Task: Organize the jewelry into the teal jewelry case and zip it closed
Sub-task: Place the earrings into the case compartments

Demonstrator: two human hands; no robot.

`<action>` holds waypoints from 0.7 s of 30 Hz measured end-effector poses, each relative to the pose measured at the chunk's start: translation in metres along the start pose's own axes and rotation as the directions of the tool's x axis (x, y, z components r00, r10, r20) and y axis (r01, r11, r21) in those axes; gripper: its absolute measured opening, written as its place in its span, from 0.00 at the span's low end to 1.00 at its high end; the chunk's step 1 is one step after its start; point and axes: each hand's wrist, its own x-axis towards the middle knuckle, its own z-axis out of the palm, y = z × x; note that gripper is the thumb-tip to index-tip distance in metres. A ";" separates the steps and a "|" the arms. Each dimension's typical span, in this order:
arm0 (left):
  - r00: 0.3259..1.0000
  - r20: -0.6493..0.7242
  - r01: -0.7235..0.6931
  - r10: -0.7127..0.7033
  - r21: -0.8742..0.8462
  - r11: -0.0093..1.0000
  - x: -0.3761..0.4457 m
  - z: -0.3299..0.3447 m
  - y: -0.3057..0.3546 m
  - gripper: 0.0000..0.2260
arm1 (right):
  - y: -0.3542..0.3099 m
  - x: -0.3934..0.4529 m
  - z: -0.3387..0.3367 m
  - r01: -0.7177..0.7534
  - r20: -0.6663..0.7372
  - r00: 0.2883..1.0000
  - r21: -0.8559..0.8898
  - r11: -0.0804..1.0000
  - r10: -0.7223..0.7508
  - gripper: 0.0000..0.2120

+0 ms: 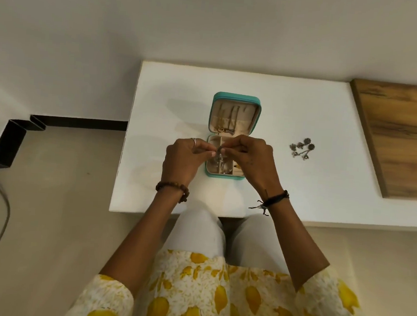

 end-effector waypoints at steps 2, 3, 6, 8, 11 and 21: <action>1.000 0.002 0.018 -0.018 0.001 1.000 -0.001 0.001 -0.006 0.06 | 0.005 0.000 0.006 -0.007 0.015 1.000 -0.029 1.000 0.007 0.03; 1.000 0.003 0.022 -0.022 0.003 1.000 -0.002 0.002 -0.009 0.06 | 0.007 0.000 0.008 -0.005 0.017 1.000 -0.042 0.999 0.005 0.03; 1.000 -0.001 0.022 -0.022 0.025 0.999 -0.003 0.004 -0.014 0.06 | 0.012 0.000 0.012 -0.003 0.009 1.000 -0.071 0.997 0.003 0.04; 1.000 -0.004 0.024 -0.024 0.036 0.999 -0.003 0.005 -0.017 0.06 | 0.013 0.000 0.012 0.001 0.011 1.000 -0.091 0.996 0.000 0.04; 1.000 -0.009 0.015 -0.014 0.052 0.999 -0.002 0.006 -0.020 0.06 | 0.015 0.001 0.013 0.008 0.016 1.000 -0.119 0.993 -0.006 0.04; 0.998 -0.062 0.049 -0.034 0.255 0.966 0.010 0.026 -0.036 0.10 | 0.024 0.011 0.024 -0.039 0.064 0.996 -0.342 0.939 0.065 0.06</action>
